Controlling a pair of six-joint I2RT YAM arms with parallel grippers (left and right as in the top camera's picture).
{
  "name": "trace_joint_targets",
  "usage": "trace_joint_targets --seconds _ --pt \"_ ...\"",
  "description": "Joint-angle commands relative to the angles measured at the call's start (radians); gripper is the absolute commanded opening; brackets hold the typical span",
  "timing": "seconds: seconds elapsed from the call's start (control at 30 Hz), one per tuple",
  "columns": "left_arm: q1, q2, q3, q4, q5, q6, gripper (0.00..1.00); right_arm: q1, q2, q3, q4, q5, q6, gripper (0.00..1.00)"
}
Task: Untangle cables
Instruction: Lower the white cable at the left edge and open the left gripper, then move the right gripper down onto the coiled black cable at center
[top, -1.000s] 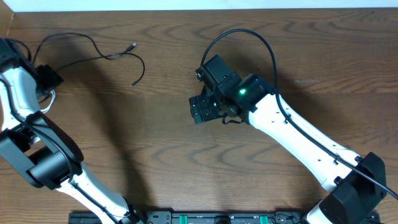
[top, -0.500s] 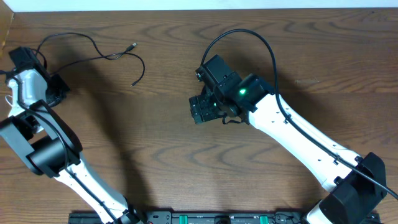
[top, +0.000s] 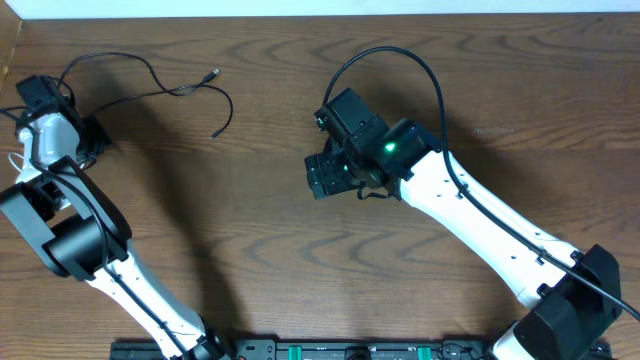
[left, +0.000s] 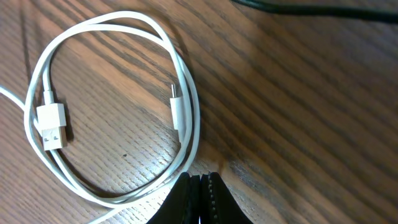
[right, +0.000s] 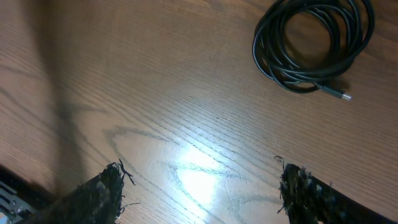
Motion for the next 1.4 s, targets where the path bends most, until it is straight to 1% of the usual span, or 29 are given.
trace_joint_targets --seconds 0.0,0.07,0.23,0.57,0.63,0.77,0.83,0.9,1.03,1.07,1.17,1.2,1.3,1.37 --pt "0.004 0.056 -0.005 -0.023 0.024 0.108 0.08 0.001 -0.004 0.005 0.002 0.008 -0.014 0.79" --pt "0.004 0.070 -0.005 -0.034 0.027 0.140 0.08 0.001 -0.004 0.005 0.002 0.008 -0.014 0.79" --pt "0.018 0.075 -0.006 -0.008 0.011 0.138 0.08 0.001 -0.003 0.005 0.002 0.008 -0.014 0.78" --pt "0.101 0.075 -0.005 0.034 -0.279 0.144 0.08 0.005 -0.003 0.005 0.000 0.008 -0.014 0.77" --pt "0.115 0.070 -0.005 0.041 -0.299 0.155 0.08 0.005 -0.003 0.005 0.000 0.008 -0.014 0.78" --pt "0.123 0.038 0.001 0.064 -0.289 0.153 0.08 0.006 -0.003 0.005 -0.001 0.007 -0.014 0.77" --pt "0.115 0.013 0.012 0.066 -0.234 0.153 0.08 0.008 -0.003 0.005 -0.001 0.007 -0.014 0.77" --pt "0.103 -0.026 0.021 0.069 -0.136 0.137 0.08 0.007 -0.003 0.005 -0.002 0.007 -0.014 0.77" --pt "0.081 -0.125 0.022 0.096 0.084 0.008 0.17 0.007 -0.003 0.005 -0.010 0.007 -0.014 0.76" --pt "0.074 -0.150 0.022 0.101 0.139 -0.028 0.17 0.007 -0.003 0.005 -0.014 0.007 -0.014 0.76" --pt "0.044 -0.218 0.022 0.107 0.311 -0.120 0.30 0.007 -0.003 0.005 -0.032 0.007 -0.014 0.79" --pt "0.031 -0.239 0.022 0.106 0.372 -0.148 0.36 0.007 -0.003 0.005 -0.038 0.008 -0.014 0.82" --pt "-0.024 -0.282 0.022 0.095 0.562 -0.243 0.51 0.007 -0.003 0.005 -0.048 0.033 -0.014 0.99" --pt "-0.075 -0.291 0.022 0.070 0.663 -0.297 0.62 0.007 -0.003 0.005 -0.051 0.083 -0.014 0.99"
